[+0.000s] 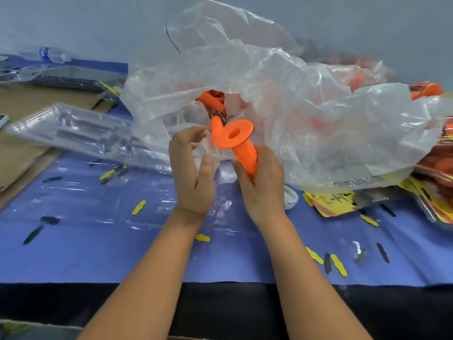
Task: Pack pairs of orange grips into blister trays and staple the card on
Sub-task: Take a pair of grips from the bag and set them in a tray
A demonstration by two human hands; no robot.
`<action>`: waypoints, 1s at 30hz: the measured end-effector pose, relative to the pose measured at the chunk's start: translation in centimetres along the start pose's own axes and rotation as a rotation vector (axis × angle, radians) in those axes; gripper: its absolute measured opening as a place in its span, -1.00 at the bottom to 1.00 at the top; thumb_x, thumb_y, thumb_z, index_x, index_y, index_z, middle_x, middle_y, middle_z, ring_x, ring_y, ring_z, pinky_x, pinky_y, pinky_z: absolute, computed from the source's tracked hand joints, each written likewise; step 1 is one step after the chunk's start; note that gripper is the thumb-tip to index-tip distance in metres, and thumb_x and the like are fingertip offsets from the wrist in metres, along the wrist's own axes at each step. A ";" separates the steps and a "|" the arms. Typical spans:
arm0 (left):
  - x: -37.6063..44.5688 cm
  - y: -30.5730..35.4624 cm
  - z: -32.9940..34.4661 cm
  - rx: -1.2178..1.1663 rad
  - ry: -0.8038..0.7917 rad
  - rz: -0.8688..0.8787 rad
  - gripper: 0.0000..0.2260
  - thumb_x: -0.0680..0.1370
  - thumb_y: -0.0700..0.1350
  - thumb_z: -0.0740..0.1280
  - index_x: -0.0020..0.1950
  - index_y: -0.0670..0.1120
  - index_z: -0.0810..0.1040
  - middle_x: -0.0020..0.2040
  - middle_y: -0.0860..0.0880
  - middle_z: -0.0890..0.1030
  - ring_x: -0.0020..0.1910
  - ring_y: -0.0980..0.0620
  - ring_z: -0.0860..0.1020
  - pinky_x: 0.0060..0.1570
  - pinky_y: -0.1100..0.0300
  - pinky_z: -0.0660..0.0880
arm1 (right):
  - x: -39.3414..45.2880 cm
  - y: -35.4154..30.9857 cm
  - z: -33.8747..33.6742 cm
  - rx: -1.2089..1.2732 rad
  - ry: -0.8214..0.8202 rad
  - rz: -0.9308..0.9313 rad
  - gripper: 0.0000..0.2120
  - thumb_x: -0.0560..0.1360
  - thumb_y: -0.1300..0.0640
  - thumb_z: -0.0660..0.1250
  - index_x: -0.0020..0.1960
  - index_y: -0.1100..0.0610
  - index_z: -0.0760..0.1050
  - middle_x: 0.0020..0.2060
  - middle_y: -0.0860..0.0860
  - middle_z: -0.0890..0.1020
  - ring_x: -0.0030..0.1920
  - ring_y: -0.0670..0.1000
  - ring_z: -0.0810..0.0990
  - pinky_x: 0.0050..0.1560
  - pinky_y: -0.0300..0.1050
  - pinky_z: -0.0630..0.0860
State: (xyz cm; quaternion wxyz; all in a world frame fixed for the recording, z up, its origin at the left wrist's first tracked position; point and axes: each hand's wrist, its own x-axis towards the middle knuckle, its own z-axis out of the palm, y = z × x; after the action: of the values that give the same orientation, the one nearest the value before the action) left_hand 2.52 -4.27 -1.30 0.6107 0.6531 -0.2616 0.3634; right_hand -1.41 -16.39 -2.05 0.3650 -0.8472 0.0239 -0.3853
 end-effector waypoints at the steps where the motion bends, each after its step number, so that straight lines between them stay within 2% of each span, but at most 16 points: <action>1: -0.1 0.0 -0.1 0.097 -0.058 0.100 -0.68 0.56 0.00 0.15 0.24 -0.10 0.46 0.14 -0.02 0.46 0.13 0.02 0.43 0.15 0.10 0.36 | 0.1 0.1 0.0 0.000 -0.007 0.010 -0.76 0.52 0.03 0.34 0.06 0.19 0.49 -0.14 0.06 0.57 -0.15 0.17 0.51 -0.14 0.13 0.46; 3: -0.2 0.4 0.1 0.244 -0.137 0.196 -0.65 0.53 -0.01 0.23 0.22 -0.19 0.53 0.13 -0.09 0.46 0.12 0.03 0.39 0.20 0.24 0.29 | 0.0 0.0 0.0 -0.041 -0.012 -0.014 -0.75 0.51 0.06 0.33 0.08 0.22 0.51 -0.13 0.13 0.59 -0.16 0.22 0.53 -0.14 0.13 0.47; 5: -0.1 0.7 0.4 0.298 -0.131 0.178 -0.71 0.54 -0.08 0.29 0.15 -0.23 0.58 0.08 -0.16 0.50 0.06 -0.02 0.40 0.18 0.34 0.26 | -0.1 -0.2 0.0 -0.098 -0.007 -0.042 -0.75 0.50 0.08 0.33 0.07 0.25 0.52 -0.13 0.17 0.61 -0.18 0.26 0.53 -0.16 0.13 0.48; 9: 0.4 0.6 0.4 0.338 -0.101 0.137 -0.81 0.55 -0.19 0.34 0.10 -0.23 0.63 0.02 -0.09 0.52 0.00 -0.04 0.45 0.11 0.32 0.34 | -0.3 -0.4 0.1 -0.178 0.017 -0.062 -0.77 0.51 0.12 0.40 0.07 0.25 0.53 -0.13 0.17 0.61 -0.18 0.25 0.53 -0.16 0.11 0.46; 12: 0.9 0.6 0.1 0.230 -0.077 -0.013 -0.86 0.51 -0.22 0.41 0.06 -0.20 0.65 0.00 0.00 0.53 -0.01 -0.05 0.53 -0.01 0.21 0.47 | -0.5 -0.5 0.1 -0.173 0.025 -0.071 -0.73 0.45 0.16 0.38 0.11 0.26 0.51 -0.11 0.16 0.61 -0.15 0.24 0.52 -0.12 0.08 0.44; 14: 1.2 0.6 -0.1 0.185 -0.064 -0.076 -0.87 0.49 -0.23 0.43 0.03 -0.18 0.66 -0.03 0.01 0.56 -0.02 -0.02 0.56 -0.09 0.25 0.50 | -0.6 -0.6 0.2 -0.195 0.022 -0.089 -0.73 0.44 0.18 0.38 0.11 0.27 0.50 -0.10 0.17 0.61 -0.15 0.25 0.52 -0.12 0.07 0.43; 17: 1.6 1.0 -0.2 0.134 -0.051 -0.187 -0.90 0.48 -0.23 0.45 -0.03 -0.10 0.66 -0.07 0.06 0.58 -0.04 0.13 0.56 -0.15 0.34 0.47 | -0.5 -0.5 0.2 -0.239 -0.016 -0.084 -0.74 0.49 0.17 0.39 0.12 0.27 0.51 -0.06 0.18 0.60 -0.12 0.26 0.51 -0.09 0.08 0.41; 19: 2.1 1.2 -0.4 0.083 -0.052 -0.329 -0.88 0.47 -0.22 0.47 -0.06 -0.03 0.65 -0.10 0.10 0.62 -0.05 0.16 0.59 -0.14 0.29 0.51 | -0.4 -0.3 0.2 -0.262 -0.044 -0.071 -0.73 0.53 0.14 0.38 0.16 0.26 0.51 -0.02 0.18 0.60 -0.07 0.25 0.50 -0.04 0.08 0.37; 21: 3.1 1.0 -1.3 0.045 -0.182 -0.456 -0.83 0.44 -0.22 0.49 -0.06 0.02 0.65 -0.08 0.11 0.66 -0.02 0.18 0.62 -0.03 0.24 0.55 | -0.4 -0.1 0.2 -0.290 -0.060 -0.064 -0.73 0.55 0.13 0.35 0.18 0.25 0.51 0.02 0.18 0.59 -0.03 0.25 0.50 -0.01 0.08 0.35; 22: 3.7 0.8 -2.2 0.063 -0.299 -0.480 -0.78 0.43 -0.22 0.50 -0.02 0.06 0.64 -0.04 0.12 0.66 0.03 0.23 0.60 0.04 0.29 0.52 | -0.4 -0.1 0.2 -0.300 -0.065 -0.061 -0.73 0.55 0.12 0.35 0.19 0.24 0.51 0.03 0.18 0.59 -0.02 0.25 0.50 0.00 0.08 0.35; 24: 4.7 0.3 -4.6 0.225 -0.538 -0.421 -0.68 0.39 -0.17 0.53 0.07 0.13 0.62 0.11 0.16 0.61 0.16 0.30 0.51 0.14 0.48 0.36 | -0.3 0.0 0.2 -0.313 -0.065 -0.054 -0.72 0.55 0.12 0.34 0.20 0.24 0.51 0.04 0.18 0.59 -0.01 0.26 0.50 0.01 0.08 0.34; 25: 5.0 -0.1 -5.8 0.381 -0.645 -0.366 -0.64 0.38 -0.11 0.55 0.10 0.19 0.60 0.21 0.16 0.56 0.28 0.26 0.43 0.25 0.46 0.26 | -0.3 0.0 0.2 -0.315 -0.061 -0.052 -0.71 0.55 0.12 0.35 0.20 0.24 0.51 0.04 0.18 0.59 -0.01 0.26 0.50 0.01 0.08 0.34; 27: 5.1 -1.0 -8.1 0.746 -0.838 -0.335 -0.61 0.35 0.09 0.53 0.10 0.38 0.52 0.45 0.19 0.35 0.51 0.08 0.14 0.47 0.09 0.02 | -0.3 -0.1 0.4 -0.308 -0.051 -0.044 -0.70 0.55 0.11 0.35 0.21 0.25 0.50 0.04 0.19 0.60 -0.01 0.27 0.50 0.01 0.07 0.34; 28: 4.8 -1.4 -8.9 0.863 -0.891 -0.370 -0.63 0.34 0.18 0.50 0.06 0.46 0.48 0.52 0.22 0.22 0.55 0.07 0.00 0.48 -0.06 -0.11 | -0.3 -0.1 0.4 -0.298 -0.046 -0.036 -0.69 0.55 0.11 0.35 0.22 0.25 0.50 0.04 0.19 0.60 -0.01 0.27 0.50 0.02 0.06 0.33; 30: 4.0 -2.3 -9.6 0.920 -0.892 -0.442 -0.67 0.36 0.28 0.44 0.05 0.52 0.44 0.57 0.24 0.04 0.55 0.09 -0.13 0.45 -0.16 -0.25 | -0.2 -0.2 0.4 -0.259 -0.027 -0.014 -0.68 0.55 0.13 0.35 0.23 0.27 0.50 0.02 0.21 0.60 -0.01 0.27 0.50 0.01 0.06 0.33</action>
State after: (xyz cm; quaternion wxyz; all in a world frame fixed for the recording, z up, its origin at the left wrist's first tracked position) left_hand 5.22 5.90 0.38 0.1641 0.9721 -0.1674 -0.0001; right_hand -1.33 -15.92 -2.21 0.2502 -0.8924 0.0625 -0.3704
